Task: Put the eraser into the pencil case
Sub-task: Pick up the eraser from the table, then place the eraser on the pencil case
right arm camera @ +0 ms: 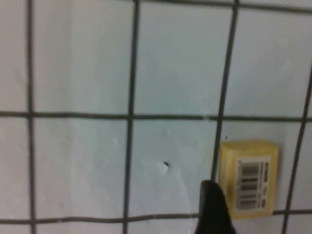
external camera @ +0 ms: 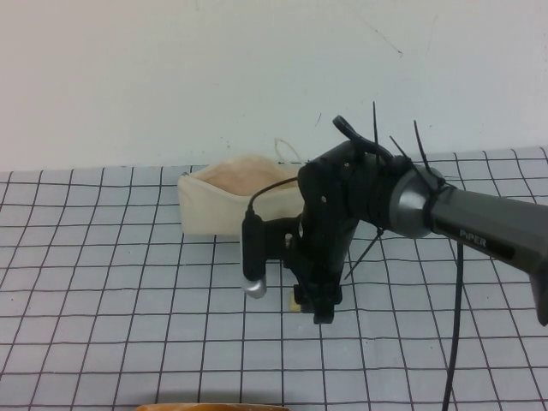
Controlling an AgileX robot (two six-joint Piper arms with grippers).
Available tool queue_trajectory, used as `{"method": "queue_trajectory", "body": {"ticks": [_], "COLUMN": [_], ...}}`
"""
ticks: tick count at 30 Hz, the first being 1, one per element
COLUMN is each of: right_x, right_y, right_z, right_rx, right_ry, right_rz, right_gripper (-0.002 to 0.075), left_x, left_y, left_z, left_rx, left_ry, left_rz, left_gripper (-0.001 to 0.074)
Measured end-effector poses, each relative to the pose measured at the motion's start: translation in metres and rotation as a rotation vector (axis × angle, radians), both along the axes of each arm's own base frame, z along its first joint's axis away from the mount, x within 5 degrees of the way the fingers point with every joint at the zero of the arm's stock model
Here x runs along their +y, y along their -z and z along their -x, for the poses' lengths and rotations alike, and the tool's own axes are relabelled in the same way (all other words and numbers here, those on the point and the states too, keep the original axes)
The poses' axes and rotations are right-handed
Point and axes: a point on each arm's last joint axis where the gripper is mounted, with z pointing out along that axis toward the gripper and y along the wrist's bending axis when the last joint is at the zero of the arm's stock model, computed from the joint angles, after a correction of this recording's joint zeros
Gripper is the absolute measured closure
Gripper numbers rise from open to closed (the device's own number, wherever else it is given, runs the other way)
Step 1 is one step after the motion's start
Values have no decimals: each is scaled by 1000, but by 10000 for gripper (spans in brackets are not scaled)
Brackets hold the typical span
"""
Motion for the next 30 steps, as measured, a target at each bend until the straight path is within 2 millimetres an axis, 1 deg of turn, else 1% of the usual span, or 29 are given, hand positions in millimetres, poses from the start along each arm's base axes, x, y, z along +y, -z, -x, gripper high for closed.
{"method": "queue_trajectory", "body": {"ticks": [4, 8, 9, 10, 11, 12, 13, 14, 17, 20, 22, 25, 27, 28, 30], "right_x": [-4, -4, -4, -4, -4, -4, -3, -3, -1, 3, 6, 12, 15, 16, 18], "right_y": [13, 13, 13, 13, 13, 13, 12, 9, -9, -49, -79, -112, -122, -124, -119], "right_z": [-4, -4, -4, -3, -3, -3, -3, -4, -6, -10, -15, -26, -34, -37, -44], "right_rx": [30, 32, 33, 37, 39, 44, 46, 43, 40, -20, -93, -217, -287, -317, -353], "right_ry": [15, 17, 17, 18, 20, 28, 36, 46, 103, 161, 195, 257, 278, 283, 292], "right_rz": [20, 17, 17, 16, 17, 11, 10, 4, -27, -108, -192, -353, -442, -475, -515], "right_gripper": [334, 354, 378, 418, 459, 517, 531, 528, 529, 529, 529, 529, 529, 529, 529], "left_x": [0, 0, 0, 0, 0, 0, 0, 0, 0, 0, 0, 0, 0, 0, 0], "left_y": [0, 0, 0, 0, 0, 0, 0, 0, 0, 0, 0, 0, 0, 0, 0], "left_z": [0, 0, 0, 0, 0, 0, 0, 0, 0, 0, 0, 0, 0, 0, 0], "left_rx": [0, 0, 0, 0, 0, 0, 0, 0, 0, 0, 0, 0, 0, 0, 0], "left_ry": [0, 0, 0, 0, 0, 0, 0, 1, 1, 1, 1, 1, 1, 1, 1], "left_rz": [1, 4, 4, 4, 4, 6, 6, 8, 9, 10, 10, 10, 10, 10, 12], "left_gripper": [736, 736, 736, 736, 736, 736, 736, 736, 736, 736, 736, 736, 736, 736, 736]}}
